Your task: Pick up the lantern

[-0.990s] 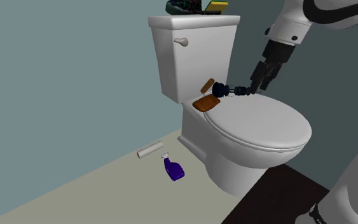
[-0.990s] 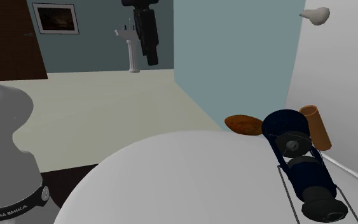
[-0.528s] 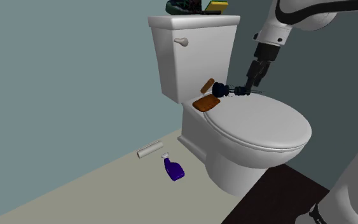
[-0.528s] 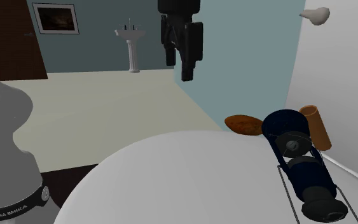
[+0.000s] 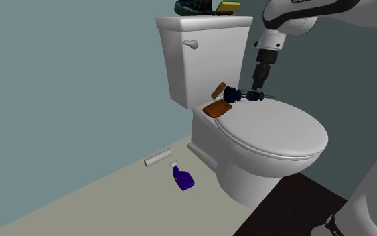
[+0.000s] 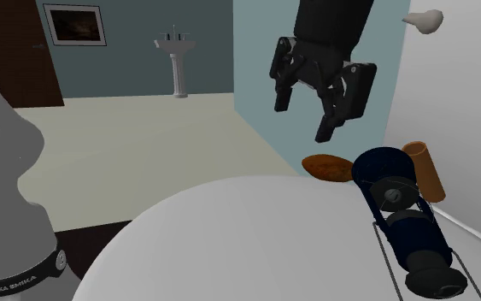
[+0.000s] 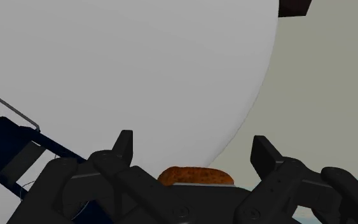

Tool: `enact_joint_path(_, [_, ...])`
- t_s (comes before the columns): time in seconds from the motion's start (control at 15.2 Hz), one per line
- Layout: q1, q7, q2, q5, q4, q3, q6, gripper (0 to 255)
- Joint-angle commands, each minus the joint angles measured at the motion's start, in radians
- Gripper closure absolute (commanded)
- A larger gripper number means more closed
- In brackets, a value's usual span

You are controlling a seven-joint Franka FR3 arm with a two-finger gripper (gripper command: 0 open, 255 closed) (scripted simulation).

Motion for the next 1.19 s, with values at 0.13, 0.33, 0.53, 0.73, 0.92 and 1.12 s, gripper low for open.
enact_joint_path(0.13, [-0.032,-0.139,0.217,0.069,0.203,-0.039,-0.078,0])
enact_joint_path(0.33, [-0.084,-0.227,0.39,0.123,0.387,-0.045,-0.154,0])
enact_joint_path(0.53, [-0.14,-0.28,0.536,0.163,0.562,-0.036,-0.228,0])
enact_joint_path(0.73, [-0.134,-0.287,0.532,0.161,0.516,-0.034,-0.187,0])
enact_joint_path(0.92, [-0.128,-0.295,0.531,0.16,0.474,-0.033,-0.147,0])
enact_joint_path(1.12, [-0.126,-0.299,0.531,0.161,0.453,-0.033,-0.126,0])
